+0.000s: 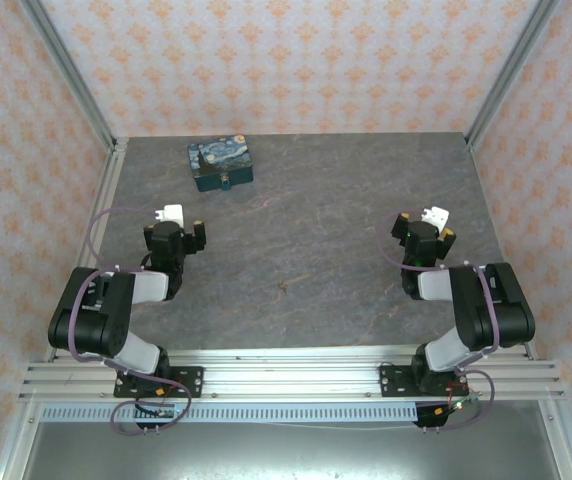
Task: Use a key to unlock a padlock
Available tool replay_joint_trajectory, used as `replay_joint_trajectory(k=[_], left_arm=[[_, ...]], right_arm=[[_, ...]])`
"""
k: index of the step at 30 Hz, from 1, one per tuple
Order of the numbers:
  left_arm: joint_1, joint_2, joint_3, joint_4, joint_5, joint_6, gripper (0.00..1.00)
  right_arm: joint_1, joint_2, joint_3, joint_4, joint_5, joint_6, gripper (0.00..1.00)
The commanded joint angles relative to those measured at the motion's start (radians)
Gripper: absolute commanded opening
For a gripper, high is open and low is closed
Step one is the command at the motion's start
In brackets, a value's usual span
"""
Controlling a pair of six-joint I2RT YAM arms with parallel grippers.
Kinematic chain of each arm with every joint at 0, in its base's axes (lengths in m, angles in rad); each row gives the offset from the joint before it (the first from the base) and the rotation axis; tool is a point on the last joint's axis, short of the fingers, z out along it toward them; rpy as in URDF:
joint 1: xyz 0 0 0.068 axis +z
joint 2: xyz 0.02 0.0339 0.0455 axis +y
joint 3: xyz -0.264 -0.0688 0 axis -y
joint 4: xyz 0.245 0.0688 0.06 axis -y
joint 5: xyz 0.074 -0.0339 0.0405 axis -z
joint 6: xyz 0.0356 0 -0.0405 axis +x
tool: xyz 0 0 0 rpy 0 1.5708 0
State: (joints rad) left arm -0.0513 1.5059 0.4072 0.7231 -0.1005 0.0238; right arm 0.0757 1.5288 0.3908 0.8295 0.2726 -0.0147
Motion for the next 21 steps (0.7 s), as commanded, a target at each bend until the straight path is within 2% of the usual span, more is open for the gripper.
replay_joint_trajectory(k=[1,16,19,21], left_arm=[[0.005,-0.007,0.021,0.017,0.004,-0.011,1.0],[0.005,-0.009,0.021,0.018,0.007,-0.011,1.0],[0.005,-0.052,0.09,-0.14,0.013,-0.011,1.0],[0.005,-0.095,0.18,-0.332,-0.018,-0.033,1.0]], right_arm=[[-0.002,-0.004,0.005,-0.001,-0.002,0.008,1.0],[-0.004,-0.007,0.002,0.004,-0.003,0.005,1.0],[0.0,-0.059,0.033,-0.087,-0.029,-0.016,1.0],[0.012,-0.126,0.097,-0.265,-0.013,-0.021,1.0]])
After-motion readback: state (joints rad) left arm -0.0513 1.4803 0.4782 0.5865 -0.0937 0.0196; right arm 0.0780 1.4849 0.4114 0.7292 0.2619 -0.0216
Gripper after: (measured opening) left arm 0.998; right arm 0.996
